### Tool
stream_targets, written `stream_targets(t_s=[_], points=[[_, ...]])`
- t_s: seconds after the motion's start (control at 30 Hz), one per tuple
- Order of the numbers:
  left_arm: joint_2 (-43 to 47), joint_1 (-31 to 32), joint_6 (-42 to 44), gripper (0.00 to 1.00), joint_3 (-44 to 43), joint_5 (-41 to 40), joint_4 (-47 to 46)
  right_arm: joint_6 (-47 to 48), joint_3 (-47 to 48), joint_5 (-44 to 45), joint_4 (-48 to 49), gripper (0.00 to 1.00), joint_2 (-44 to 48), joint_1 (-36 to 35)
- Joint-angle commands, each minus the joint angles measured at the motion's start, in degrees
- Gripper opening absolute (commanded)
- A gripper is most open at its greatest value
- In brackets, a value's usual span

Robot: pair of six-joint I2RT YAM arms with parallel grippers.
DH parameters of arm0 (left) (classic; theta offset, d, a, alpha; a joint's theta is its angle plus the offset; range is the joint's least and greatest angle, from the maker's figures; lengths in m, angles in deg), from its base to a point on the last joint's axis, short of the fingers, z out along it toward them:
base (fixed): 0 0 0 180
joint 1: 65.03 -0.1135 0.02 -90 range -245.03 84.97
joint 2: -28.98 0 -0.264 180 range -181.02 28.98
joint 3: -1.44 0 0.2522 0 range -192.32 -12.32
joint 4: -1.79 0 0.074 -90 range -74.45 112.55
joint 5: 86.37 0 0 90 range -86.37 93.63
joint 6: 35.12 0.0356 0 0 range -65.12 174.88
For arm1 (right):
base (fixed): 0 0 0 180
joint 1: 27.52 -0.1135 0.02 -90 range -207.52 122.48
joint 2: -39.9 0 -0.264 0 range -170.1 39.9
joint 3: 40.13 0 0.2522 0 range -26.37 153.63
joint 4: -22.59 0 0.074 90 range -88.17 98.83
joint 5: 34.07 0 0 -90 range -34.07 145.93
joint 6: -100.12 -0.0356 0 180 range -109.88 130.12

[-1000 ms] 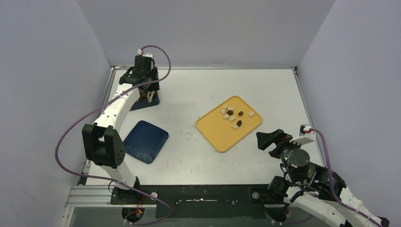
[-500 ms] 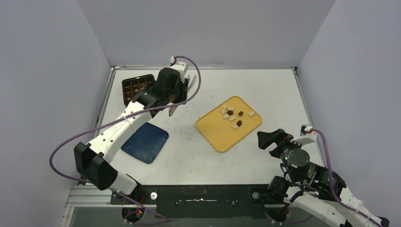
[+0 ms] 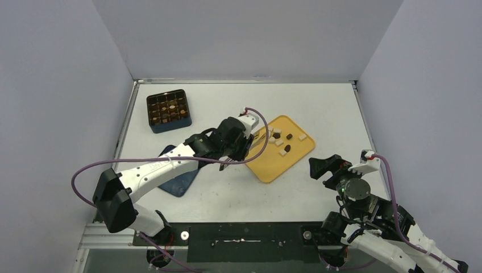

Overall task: Pack the chocolate
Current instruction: Pick up the fake chocolate from the plate.

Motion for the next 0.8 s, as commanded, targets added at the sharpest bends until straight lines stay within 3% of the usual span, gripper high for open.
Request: stream_targets(t_s=[0.0, 0.2, 0.77], points=[[2.1, 3.7, 0.1, 0.36, 1.3, 0.5, -8.9, -1.0, -1.0, 2.3, 1.6, 1.0, -0.3, -0.6], [-1.4, 10.2, 1.6, 0.36, 1.3, -6.4, -12.3, -1.5, -2.0, 2.5, 2.0, 1.0, -0.6, -0.6], [-11.9, 12.6, 3.3, 0.38, -0.1, -4.2, -18.9, -2.8, -2.7, 3.8, 1.7, 1.0, 6.2, -0.8]])
